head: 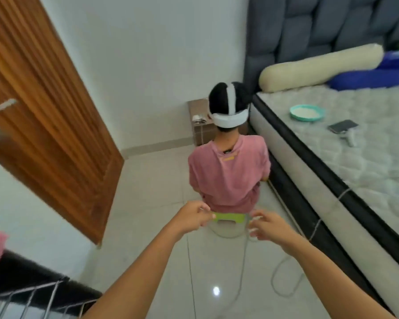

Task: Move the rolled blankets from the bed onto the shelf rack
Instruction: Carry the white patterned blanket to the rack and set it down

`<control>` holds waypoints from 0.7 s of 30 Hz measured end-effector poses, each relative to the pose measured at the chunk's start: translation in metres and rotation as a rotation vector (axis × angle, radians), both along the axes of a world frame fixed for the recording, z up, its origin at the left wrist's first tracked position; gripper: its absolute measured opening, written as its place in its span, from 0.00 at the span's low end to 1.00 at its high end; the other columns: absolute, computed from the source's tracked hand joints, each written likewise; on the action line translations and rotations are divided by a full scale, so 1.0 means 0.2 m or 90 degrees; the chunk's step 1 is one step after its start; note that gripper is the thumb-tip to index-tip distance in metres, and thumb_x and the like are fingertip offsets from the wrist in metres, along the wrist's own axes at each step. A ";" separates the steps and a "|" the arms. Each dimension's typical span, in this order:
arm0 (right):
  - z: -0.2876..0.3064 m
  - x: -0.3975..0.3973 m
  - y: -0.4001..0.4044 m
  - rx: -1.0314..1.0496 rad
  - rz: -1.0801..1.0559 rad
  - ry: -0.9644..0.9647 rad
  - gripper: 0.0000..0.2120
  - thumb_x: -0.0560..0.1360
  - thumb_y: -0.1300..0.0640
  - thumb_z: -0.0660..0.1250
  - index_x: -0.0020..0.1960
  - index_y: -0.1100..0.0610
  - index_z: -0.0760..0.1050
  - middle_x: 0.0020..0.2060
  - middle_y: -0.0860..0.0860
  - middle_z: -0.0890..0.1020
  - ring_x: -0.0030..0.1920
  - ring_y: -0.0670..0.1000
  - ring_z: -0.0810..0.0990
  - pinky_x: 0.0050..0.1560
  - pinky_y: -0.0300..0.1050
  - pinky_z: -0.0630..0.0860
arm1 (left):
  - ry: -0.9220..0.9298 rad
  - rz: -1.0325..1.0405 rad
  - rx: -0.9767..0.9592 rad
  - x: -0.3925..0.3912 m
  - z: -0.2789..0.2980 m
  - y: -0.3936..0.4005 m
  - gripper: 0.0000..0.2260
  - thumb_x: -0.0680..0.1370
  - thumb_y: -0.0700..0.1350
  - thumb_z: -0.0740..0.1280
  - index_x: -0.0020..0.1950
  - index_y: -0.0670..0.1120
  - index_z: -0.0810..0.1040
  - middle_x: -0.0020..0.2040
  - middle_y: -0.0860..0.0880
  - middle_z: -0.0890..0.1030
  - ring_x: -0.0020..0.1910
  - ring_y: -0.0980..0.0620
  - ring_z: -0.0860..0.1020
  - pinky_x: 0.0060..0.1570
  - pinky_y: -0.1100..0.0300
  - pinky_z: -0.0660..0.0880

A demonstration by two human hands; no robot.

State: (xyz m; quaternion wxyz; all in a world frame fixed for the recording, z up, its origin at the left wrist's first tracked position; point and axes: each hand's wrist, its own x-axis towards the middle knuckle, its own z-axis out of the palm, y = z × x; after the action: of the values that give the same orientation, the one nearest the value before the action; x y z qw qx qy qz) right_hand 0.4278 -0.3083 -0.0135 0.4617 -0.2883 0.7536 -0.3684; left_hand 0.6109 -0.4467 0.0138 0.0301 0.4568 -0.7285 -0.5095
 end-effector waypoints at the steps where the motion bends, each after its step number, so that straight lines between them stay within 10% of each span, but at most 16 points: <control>1: -0.01 -0.12 0.15 0.013 -0.059 -0.033 0.09 0.76 0.64 0.64 0.55 0.59 0.73 0.42 0.54 0.81 0.34 0.50 0.80 0.36 0.40 0.74 | 0.006 -0.038 0.012 -0.16 -0.01 0.07 0.07 0.75 0.45 0.70 0.52 0.46 0.75 0.42 0.46 0.78 0.39 0.52 0.76 0.34 0.63 0.69; 11: 0.01 -0.93 1.52 -0.086 -0.599 -0.092 0.07 0.79 0.63 0.61 0.56 0.61 0.74 0.44 0.58 0.80 0.37 0.51 0.78 0.40 0.42 0.74 | -0.013 -0.383 0.106 -1.54 -0.09 1.04 0.05 0.75 0.46 0.70 0.48 0.47 0.77 0.39 0.51 0.78 0.37 0.55 0.77 0.35 0.62 0.70; 21: -0.12 -1.48 2.03 -0.162 -0.914 -0.084 0.05 0.77 0.66 0.63 0.52 0.60 0.73 0.38 0.55 0.79 0.33 0.51 0.77 0.34 0.42 0.73 | -0.036 -0.496 0.227 -2.53 -0.15 1.67 0.11 0.76 0.48 0.69 0.55 0.48 0.71 0.51 0.48 0.75 0.49 0.51 0.73 0.44 0.57 0.73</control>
State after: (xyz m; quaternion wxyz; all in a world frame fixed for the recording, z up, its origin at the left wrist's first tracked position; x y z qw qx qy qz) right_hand 0.1327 0.0970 -0.0367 0.1138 0.2483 0.6787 -0.6817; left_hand 0.1047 -0.1135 -0.0163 -0.2642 0.1595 -0.7476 -0.5881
